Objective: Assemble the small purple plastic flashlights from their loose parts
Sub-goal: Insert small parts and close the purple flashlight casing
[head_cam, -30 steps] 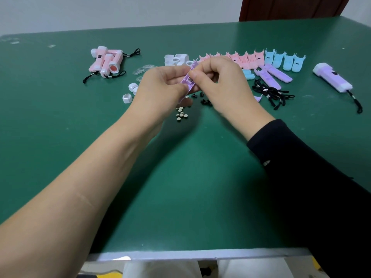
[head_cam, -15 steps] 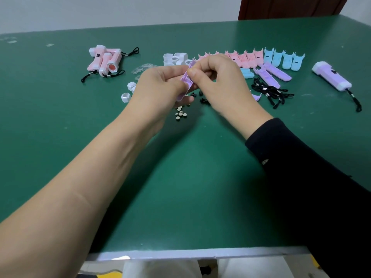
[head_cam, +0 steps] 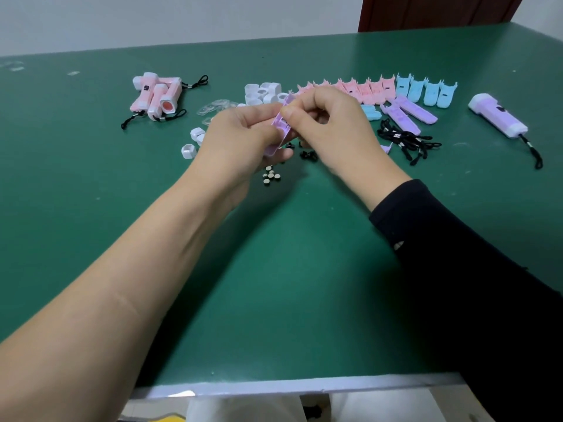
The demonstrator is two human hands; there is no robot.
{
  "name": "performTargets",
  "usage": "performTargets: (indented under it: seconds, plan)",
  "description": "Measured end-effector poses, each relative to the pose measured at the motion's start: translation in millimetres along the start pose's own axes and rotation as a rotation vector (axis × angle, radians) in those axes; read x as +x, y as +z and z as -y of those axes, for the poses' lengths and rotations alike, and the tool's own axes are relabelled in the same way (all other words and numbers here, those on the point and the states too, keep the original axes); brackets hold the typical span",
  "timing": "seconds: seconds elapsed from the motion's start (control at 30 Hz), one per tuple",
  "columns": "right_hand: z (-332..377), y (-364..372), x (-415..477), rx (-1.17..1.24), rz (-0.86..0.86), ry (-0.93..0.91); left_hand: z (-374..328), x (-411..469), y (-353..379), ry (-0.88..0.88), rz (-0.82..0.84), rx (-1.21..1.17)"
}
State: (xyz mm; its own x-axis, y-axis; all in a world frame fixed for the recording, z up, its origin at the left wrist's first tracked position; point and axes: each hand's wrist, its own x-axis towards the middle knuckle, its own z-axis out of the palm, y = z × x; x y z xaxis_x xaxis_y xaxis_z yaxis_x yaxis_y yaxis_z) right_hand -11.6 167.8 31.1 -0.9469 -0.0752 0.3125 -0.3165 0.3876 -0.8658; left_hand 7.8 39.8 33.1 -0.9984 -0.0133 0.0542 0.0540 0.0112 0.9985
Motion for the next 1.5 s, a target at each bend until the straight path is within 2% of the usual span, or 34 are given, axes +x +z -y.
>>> performTargets:
  seconds: [0.17, 0.3, 0.6, 0.8, 1.07, 1.17, 1.33, 1.5]
  plan:
    - [0, -1, -1, 0.261, -0.112, 0.115, -2, 1, -1, 0.004, 0.024, -0.069]
    - [1, 1, 0, 0.443, -0.015, 0.304, -2, 1, -1, -0.009, 0.054, -0.078]
    - [3, 1, -1, 0.585, 0.089, 0.243, -5, -3, 1, 0.026, 0.086, -0.134]
    - [-1, -2, 2, 0.815, 0.159, 0.285, -4, -3, 1, 0.086, 0.113, -0.090]
    - [-2, -3, 2, 0.834, 0.175, 0.260, -6, -4, 3, 0.096, 0.120, -0.093]
    - [-1, -2, 2, 0.815, 0.209, 0.259, -8, -4, 2, 0.031, 0.126, -0.188]
    - [-1, -4, 7, 0.756, 0.125, 0.331, -12, -3, -1, -0.135, 0.226, -0.316]
    - [-2, -8, 4, 0.721, 0.133, 0.315, -16, -3, -7, -0.335, 0.258, -0.539]
